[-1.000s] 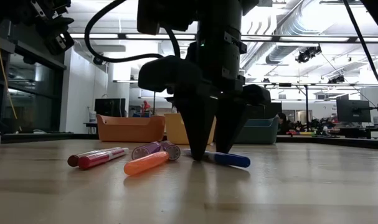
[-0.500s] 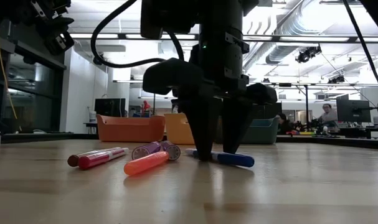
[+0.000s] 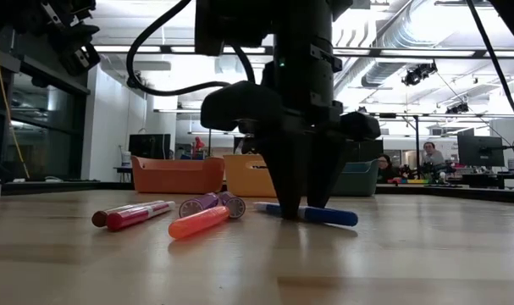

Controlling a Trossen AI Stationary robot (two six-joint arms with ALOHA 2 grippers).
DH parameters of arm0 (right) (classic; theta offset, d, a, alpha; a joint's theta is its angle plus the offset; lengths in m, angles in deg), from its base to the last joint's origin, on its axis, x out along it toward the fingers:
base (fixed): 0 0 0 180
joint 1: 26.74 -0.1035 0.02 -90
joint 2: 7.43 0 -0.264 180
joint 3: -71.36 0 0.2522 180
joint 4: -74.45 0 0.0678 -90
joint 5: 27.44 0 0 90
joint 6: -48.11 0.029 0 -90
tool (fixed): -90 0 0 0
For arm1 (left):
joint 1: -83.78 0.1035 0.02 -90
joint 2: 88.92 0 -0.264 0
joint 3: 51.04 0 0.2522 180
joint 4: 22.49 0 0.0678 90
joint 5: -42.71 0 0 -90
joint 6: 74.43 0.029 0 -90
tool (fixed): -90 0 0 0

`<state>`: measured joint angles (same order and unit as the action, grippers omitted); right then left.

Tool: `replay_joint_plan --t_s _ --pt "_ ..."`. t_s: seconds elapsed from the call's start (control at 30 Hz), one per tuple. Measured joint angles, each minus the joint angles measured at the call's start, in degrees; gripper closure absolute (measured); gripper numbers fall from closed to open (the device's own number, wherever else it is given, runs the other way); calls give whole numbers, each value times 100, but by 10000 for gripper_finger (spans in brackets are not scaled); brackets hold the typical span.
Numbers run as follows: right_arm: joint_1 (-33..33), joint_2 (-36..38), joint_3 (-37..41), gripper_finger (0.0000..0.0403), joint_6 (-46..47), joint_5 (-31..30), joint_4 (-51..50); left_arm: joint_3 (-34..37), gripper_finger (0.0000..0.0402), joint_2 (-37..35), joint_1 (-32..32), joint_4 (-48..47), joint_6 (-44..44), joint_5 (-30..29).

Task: Pick & Place Markers
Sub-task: Put the blue marker into the orange bin

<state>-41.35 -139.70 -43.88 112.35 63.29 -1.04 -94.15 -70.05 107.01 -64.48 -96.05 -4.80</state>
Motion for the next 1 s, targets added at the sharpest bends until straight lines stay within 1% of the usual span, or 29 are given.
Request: replay_joint_plan --t_s 0.23,0.4,0.77,1.0 --pt "2 0 3 323 -60 153 -76 0 225 -2 -2 -170 58 -4" --pt "2 0 6 381 -260 285 -74 0 225 -2 0 -170 60 -8" --pt "2 0 8 382 -418 357 -57 0 225 -2 0 -172 129 -153" --pt "-4 94 -45 382 -491 205 -75 0 225 -2 0 -184 144 -222"
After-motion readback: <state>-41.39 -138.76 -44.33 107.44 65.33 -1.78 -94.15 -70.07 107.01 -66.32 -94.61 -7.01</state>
